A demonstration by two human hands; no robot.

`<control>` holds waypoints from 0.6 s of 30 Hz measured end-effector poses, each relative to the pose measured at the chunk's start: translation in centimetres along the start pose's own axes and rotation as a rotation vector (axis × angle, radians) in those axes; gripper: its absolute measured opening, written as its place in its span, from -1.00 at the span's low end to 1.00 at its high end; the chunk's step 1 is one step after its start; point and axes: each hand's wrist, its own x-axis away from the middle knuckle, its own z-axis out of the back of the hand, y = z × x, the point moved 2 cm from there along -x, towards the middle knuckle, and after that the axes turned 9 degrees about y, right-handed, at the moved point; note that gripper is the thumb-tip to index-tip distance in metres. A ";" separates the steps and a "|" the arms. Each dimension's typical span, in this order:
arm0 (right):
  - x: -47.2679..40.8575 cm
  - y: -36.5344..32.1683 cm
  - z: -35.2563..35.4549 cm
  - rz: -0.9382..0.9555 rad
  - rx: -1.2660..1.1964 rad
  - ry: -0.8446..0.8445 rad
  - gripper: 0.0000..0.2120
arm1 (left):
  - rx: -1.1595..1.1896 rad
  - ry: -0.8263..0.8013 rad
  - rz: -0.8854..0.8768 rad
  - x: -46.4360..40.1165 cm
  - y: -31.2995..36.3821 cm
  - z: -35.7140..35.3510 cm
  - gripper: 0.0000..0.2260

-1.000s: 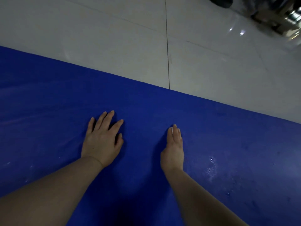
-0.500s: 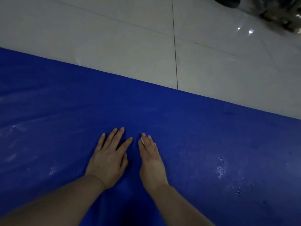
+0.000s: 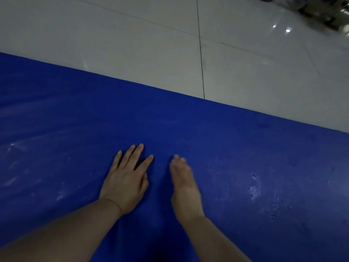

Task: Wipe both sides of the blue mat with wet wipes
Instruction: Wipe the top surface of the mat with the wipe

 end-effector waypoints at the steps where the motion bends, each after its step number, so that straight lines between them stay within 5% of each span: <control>1: 0.0 2.7 0.6 -0.152 0.125 0.107 -0.41 | -0.007 0.005 -0.002 0.0 0.0 0.0 -0.52; 6: -0.2 5.9 3.2 -0.453 0.147 0.074 -0.30 | -0.009 0.012 -0.005 0.0 0.0 -0.3 -0.52; 10: 1.9 -0.8 0.0 -0.013 -0.068 0.092 -0.19 | -0.017 0.017 -0.002 -0.1 0.0 -0.2 -0.52; 13: 2.5 -0.1 0.8 0.054 0.038 0.028 -0.26 | -0.018 0.029 -0.016 -0.2 -0.1 -0.1 -0.52; 15: 2.8 3.8 3.1 -0.088 0.065 0.083 -0.43 | -0.011 0.030 -0.015 -0.1 -0.1 -0.1 -0.52; 18: 3.2 7.8 4.1 -0.444 0.096 0.116 -0.24 | -0.010 0.032 -0.017 -0.1 -0.1 -0.4 -0.52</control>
